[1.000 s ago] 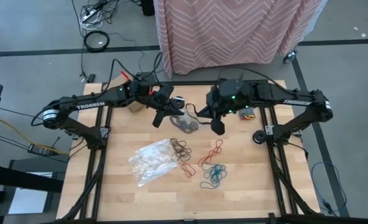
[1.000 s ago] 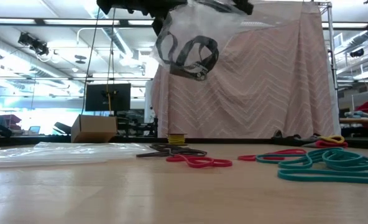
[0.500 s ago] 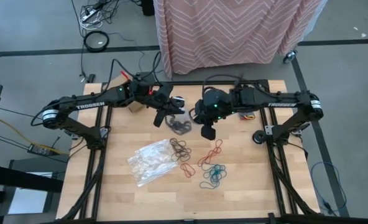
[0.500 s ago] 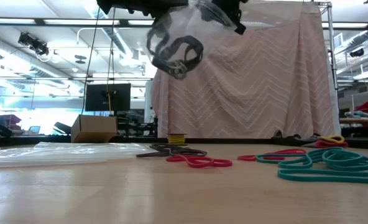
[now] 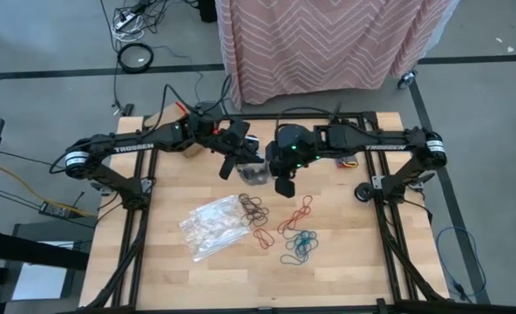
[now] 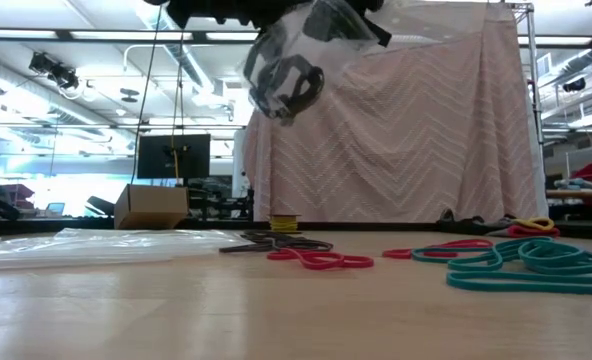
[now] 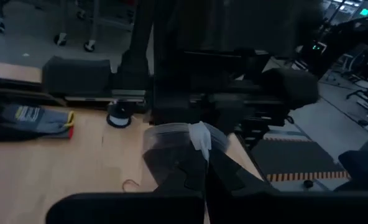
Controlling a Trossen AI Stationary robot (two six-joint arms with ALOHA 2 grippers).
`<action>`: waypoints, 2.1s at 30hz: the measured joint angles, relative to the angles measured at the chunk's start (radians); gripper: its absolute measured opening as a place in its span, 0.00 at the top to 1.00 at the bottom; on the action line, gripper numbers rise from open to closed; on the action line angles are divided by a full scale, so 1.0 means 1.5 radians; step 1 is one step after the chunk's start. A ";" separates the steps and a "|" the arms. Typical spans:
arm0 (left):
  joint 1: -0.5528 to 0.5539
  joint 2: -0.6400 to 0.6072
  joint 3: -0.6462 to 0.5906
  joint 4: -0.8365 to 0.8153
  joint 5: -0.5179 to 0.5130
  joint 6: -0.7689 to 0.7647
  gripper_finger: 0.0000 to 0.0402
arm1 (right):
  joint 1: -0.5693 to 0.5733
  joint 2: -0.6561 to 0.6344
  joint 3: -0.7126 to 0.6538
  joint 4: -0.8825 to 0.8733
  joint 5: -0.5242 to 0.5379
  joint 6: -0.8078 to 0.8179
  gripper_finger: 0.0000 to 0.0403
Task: Sort rubber bands
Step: Put the black rubber band into the transparent zip bag
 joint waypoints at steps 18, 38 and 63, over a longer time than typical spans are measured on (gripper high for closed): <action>0.010 0.003 0.000 -0.035 0.008 0.011 1.00 | -0.011 -0.009 0.000 0.008 -0.037 -0.023 0.88; 0.011 0.003 0.000 -0.035 0.016 0.012 1.00 | -0.015 -0.133 0.000 -0.038 -0.015 0.031 0.60; 0.011 0.003 0.023 -0.014 0.010 0.012 1.00 | 0.051 -0.211 -0.064 -0.248 0.132 0.211 0.75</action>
